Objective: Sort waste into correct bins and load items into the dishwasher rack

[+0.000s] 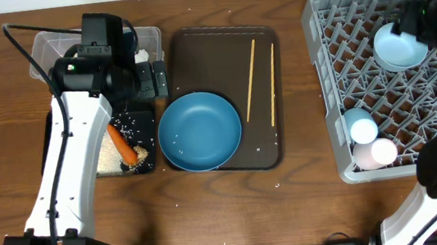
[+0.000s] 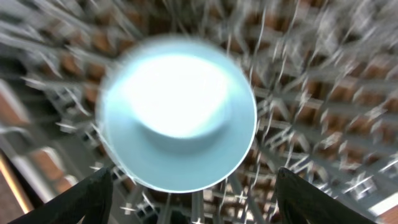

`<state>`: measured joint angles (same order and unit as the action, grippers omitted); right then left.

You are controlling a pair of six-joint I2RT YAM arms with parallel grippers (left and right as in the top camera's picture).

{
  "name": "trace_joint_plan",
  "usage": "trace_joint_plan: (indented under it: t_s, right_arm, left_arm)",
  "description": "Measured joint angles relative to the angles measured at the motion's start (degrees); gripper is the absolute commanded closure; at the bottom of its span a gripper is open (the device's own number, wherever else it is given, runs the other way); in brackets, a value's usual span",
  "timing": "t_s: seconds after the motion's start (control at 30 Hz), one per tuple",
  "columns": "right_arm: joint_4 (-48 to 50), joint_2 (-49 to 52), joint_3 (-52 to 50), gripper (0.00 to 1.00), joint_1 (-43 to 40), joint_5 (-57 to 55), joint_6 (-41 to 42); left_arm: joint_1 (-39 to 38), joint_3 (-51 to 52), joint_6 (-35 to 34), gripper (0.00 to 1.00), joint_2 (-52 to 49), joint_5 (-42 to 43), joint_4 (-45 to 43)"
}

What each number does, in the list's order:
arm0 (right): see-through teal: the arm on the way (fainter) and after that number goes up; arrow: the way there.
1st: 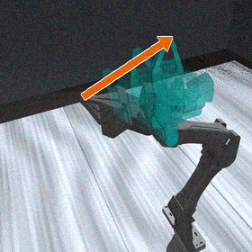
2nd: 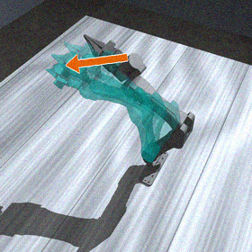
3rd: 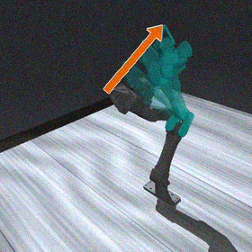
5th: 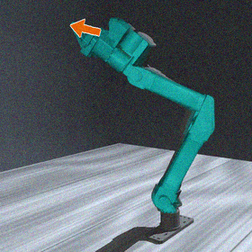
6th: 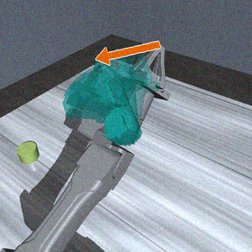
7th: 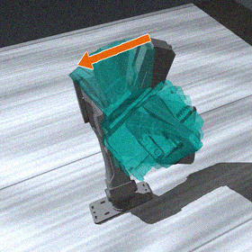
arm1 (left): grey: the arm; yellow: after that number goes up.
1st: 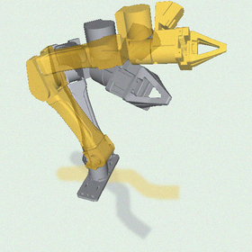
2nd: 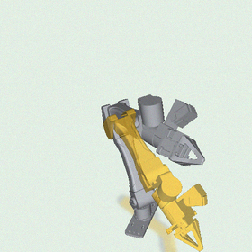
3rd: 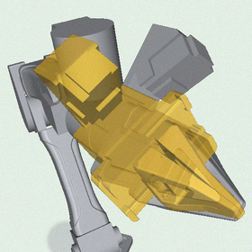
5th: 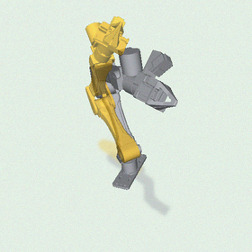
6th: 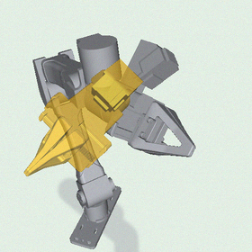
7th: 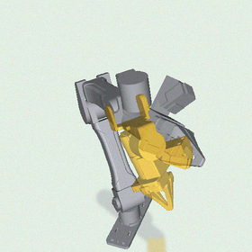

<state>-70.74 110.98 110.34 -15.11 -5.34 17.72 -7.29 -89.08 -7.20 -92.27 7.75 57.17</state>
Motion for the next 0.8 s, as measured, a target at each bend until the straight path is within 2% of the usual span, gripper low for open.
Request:
trace_joint_plan:
  t_s: [0.2, 0.3, 0.37, 0.47, 0.5, 0.53, 0.8]
  right_arm:
    - [2.5, 1.7, -9.6, 0.29, -3.6, 4.6, 0.9]
    - [6.0, 1.8, -14.0, 0.36, -4.3, 5.6, 1.2]
    - [8.7, 1.8, -16.4, 0.47, -4.6, 5.9, 1.3]
    - [13.3, 1.8, -18.5, 0.86, -4.9, 6.7, 1.8]
    - [14.7, 1.8, -18.8, 0.95, -4.9, 6.9, 2.2]
    - [15.6, 1.7, -18.9, 0.99, -5.0, 6.3, 2.4]
    - [15.7, -0.5, -18.0, 0.99, -6.1, 5.8, 1.8]
  left_arm:
    - [0.0, 0.0, 0.0, 0.02, 0.0, 0.0, 0.0]
    - [0.0, 0.0, 0.0, 0.02, 0.0, 0.0, 0.0]
    - [0.0, 0.0, 0.0, 0.02, 0.0, 0.0, 0.0]
    - [0.0, 0.0, 0.0, 0.02, 0.0, 0.0, 0.0]
    - [0.0, 0.0, 0.0, 0.02, 0.0, 0.0, 0.0]
    - [0.0, 0.0, 0.0, 0.02, 0.0, 0.0, 0.0]
    - [0.0, 0.0, 0.0, 0.02, 0.0, 0.0, 0.0]
